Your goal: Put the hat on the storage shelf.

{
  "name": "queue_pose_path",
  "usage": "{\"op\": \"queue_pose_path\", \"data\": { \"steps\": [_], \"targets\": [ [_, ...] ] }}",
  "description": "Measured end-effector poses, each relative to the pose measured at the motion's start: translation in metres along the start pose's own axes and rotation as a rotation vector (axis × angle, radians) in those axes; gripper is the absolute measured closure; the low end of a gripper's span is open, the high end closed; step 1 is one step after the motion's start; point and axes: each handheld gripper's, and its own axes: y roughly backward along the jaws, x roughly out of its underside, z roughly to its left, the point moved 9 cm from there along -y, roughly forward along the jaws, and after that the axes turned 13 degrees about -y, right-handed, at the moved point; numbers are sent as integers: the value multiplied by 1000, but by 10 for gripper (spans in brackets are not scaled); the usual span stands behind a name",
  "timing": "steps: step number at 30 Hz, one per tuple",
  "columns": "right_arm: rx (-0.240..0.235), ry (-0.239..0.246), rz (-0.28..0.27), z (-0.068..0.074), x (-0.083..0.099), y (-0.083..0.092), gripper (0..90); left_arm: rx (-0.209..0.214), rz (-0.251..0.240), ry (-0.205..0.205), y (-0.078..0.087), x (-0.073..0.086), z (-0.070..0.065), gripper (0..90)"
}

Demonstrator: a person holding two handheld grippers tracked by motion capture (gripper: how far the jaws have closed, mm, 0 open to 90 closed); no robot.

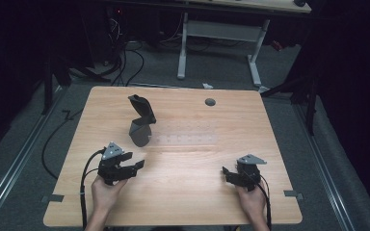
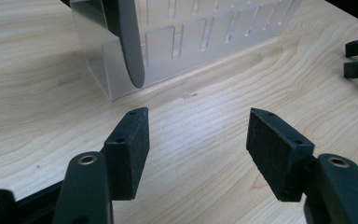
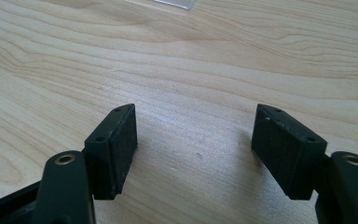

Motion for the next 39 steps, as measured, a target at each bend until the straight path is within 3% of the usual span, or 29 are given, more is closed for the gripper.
{"op": "queue_pose_path", "data": {
  "steps": [23,34,37,39],
  "targets": [
    [-1,1,2,0,0,0,313,-11,46,-31,-23,32,-8,388],
    [-1,3,1,0,0,0,313,-37,72,-95,-40,50,-10,381],
    [-1,2,1,0,0,0,313,-37,100,-97,-45,57,-12,383],
    [-2,3,1,0,0,0,312,-46,114,-131,-48,62,-12,382]
  ]
}}
